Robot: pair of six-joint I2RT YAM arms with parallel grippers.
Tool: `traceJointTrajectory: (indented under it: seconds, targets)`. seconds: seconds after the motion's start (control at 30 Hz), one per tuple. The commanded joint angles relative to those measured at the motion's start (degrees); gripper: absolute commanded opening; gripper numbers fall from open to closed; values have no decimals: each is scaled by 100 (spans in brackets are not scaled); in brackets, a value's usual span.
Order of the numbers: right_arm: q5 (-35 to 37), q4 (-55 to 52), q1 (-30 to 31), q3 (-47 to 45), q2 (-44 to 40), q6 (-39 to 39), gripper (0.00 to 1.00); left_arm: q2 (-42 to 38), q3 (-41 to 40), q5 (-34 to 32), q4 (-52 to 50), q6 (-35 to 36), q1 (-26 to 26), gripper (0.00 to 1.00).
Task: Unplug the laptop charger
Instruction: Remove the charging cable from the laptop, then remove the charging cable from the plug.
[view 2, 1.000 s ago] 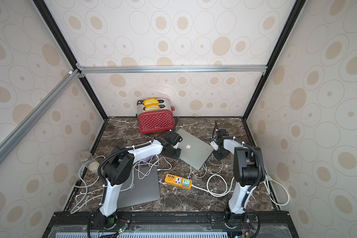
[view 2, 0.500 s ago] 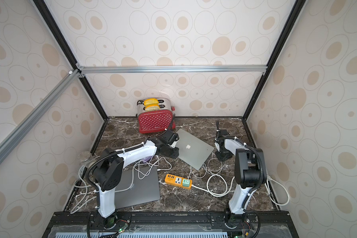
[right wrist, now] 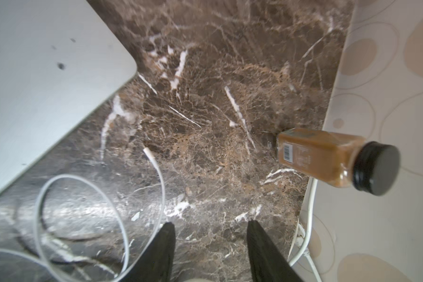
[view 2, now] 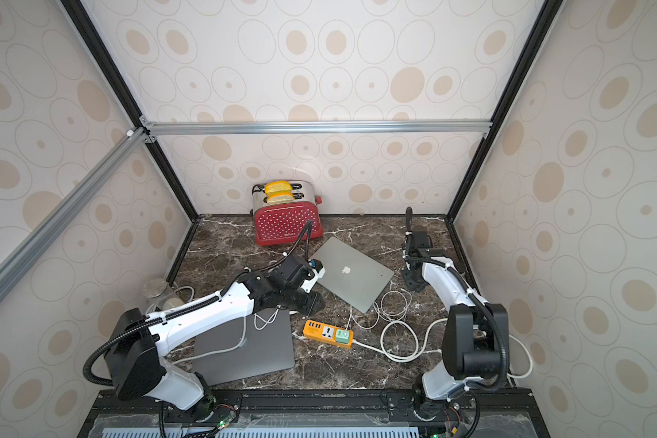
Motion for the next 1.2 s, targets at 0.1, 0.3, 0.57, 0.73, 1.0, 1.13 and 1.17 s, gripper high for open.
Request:
traceJointTrajectory:
  seconds: [0.1, 0.3, 0.57, 0.73, 1.0, 1.13, 1.17]
  targets:
    - [-1197, -202, 1089, -517, -1436, 1462, 51, -308, -555, 300, 428, -474, -268, 43]
    - [-1397, 218, 2436, -1321, -2325, 2581, 51, -118, -722, 619, 1022, -625, -377, 43]
    - [-269, 20, 3929, -1800, -2936, 3762, 49, 44, -1141, 778, 1994, -1105, -386, 43]
    - [-212, 199, 4312, -2200, -3385, 4098, 48, 94, -1440, 969, 2479, -1264, -389, 43]
    - [-155, 179, 5007, -2144, -3342, 4391, 47, 75, -1800, 1085, 2944, -1359, -397, 43]
    - [171, 99, 5448, -2018, -3167, 4612, 46, 114, -1954, 1262, 3474, -1547, -394, 43]
    - [250, 70, 5551, -1972, -3111, 4656, 46, 104, -1965, 1253, 3524, -1579, -403, 43]
